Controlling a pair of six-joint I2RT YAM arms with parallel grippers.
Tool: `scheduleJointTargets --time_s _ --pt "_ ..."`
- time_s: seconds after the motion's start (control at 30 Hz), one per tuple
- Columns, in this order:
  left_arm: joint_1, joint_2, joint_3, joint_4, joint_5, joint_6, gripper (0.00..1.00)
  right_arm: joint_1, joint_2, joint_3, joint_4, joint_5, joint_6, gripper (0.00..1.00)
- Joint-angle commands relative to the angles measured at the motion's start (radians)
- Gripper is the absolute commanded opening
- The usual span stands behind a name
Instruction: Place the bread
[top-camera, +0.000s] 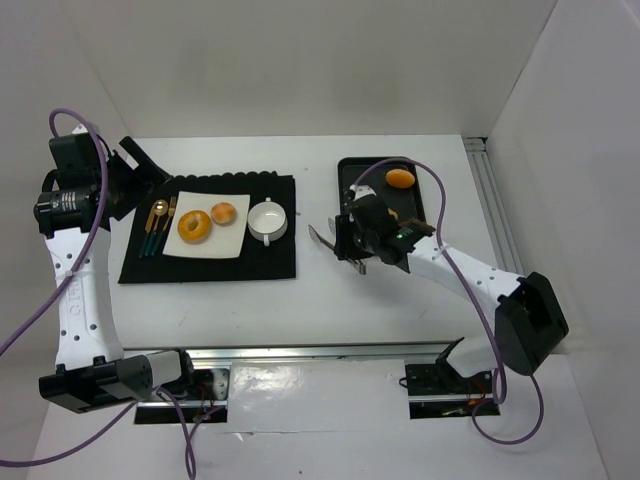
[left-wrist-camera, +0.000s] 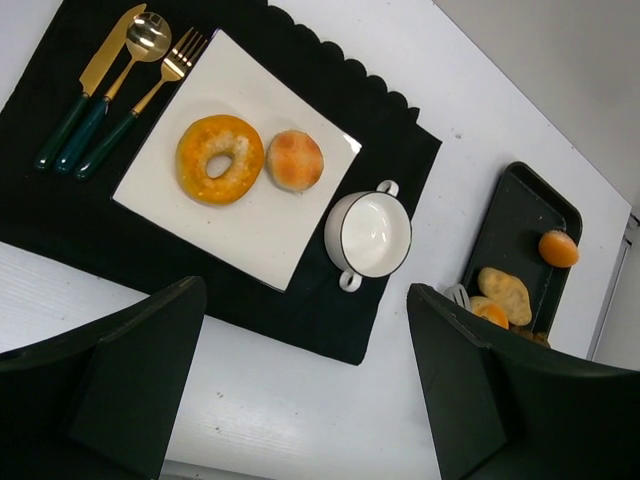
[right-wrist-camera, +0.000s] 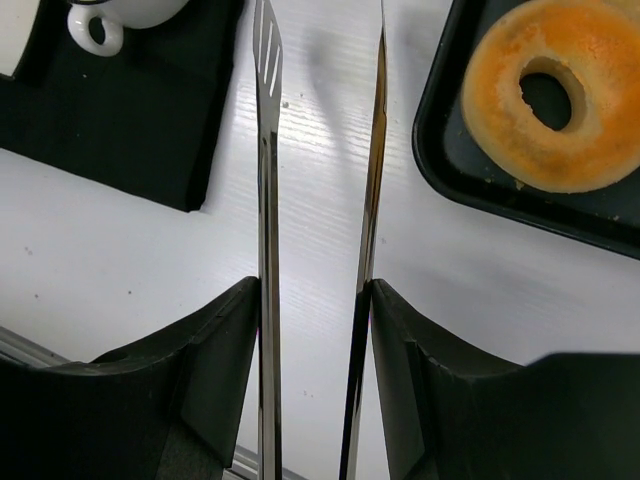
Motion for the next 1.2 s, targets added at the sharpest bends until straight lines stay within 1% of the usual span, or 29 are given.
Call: scheduleJointTargets --time_s 0.0,0.17,0.3,0.47,0.53,0.6,0.63,0.73,0.77,0.8,0.83,0.87,0.9,0.93,1.0,1.07,1.17 --pt "0.007 -0.003 0.010 0.030 0.021 -0.016 0.94 0.019 -0.016 -0.007 0.093 0.040 0.002 0.55" --pt "0.007 -0.003 0.010 0.030 0.021 -0.016 0.94 0.056 0.026 -0.016 0.117 0.081 0.011 0.55" --pt "0.007 -0.003 0.010 0.030 0.021 -0.016 0.94 0.090 0.035 -0.065 0.139 0.109 0.029 0.55" --pt "0.007 -0.003 0.001 0.030 0.021 -0.016 0.94 0.108 0.055 -0.110 0.150 0.118 0.048 0.62" --pt "0.007 -0.003 0.001 0.030 0.021 -0.016 0.94 0.121 0.055 -0.121 0.150 0.118 0.058 0.70" --pt "0.007 -0.003 0.001 0.039 0.021 -0.016 0.94 0.130 0.055 -0.121 0.136 0.118 0.069 0.80" --pt "0.007 -0.003 0.001 0.039 0.021 -0.016 0.94 0.130 0.055 -0.092 0.121 0.118 0.069 0.87" --pt "0.007 -0.003 0.001 0.039 0.030 -0.016 0.94 0.130 0.055 -0.027 0.024 0.207 0.078 0.96" --pt "0.007 -0.003 0.001 0.039 0.030 -0.016 0.94 0.130 0.055 0.028 -0.035 0.239 0.087 1.00" --pt "0.007 -0.003 0.010 0.039 0.030 -0.016 0.94 0.130 0.040 0.055 -0.066 0.274 0.097 1.00" --pt "0.007 -0.003 0.010 0.039 0.030 -0.016 0.94 0.130 0.027 0.083 -0.097 0.367 0.107 1.00" --pt "0.007 -0.003 0.010 0.039 0.030 -0.016 0.94 0.121 0.027 0.135 -0.131 0.412 0.121 1.00" --pt "0.007 -0.003 0.010 0.039 0.030 -0.016 0.94 0.112 0.018 0.160 -0.193 0.451 0.150 1.00" --pt "0.007 -0.003 0.010 0.039 0.030 -0.016 0.94 0.084 0.018 0.181 -0.221 0.507 0.163 1.00" --pt "0.007 -0.003 0.010 0.039 0.039 -0.016 0.94 0.052 0.009 0.209 -0.279 0.543 0.193 1.00" --pt "0.007 -0.003 0.010 0.039 0.050 -0.016 0.94 0.003 -0.010 0.209 -0.289 0.552 0.193 1.00" --pt "0.007 -0.003 -0.013 0.039 0.059 -0.005 0.94 -0.063 -0.054 0.142 -0.266 0.522 0.203 1.00"
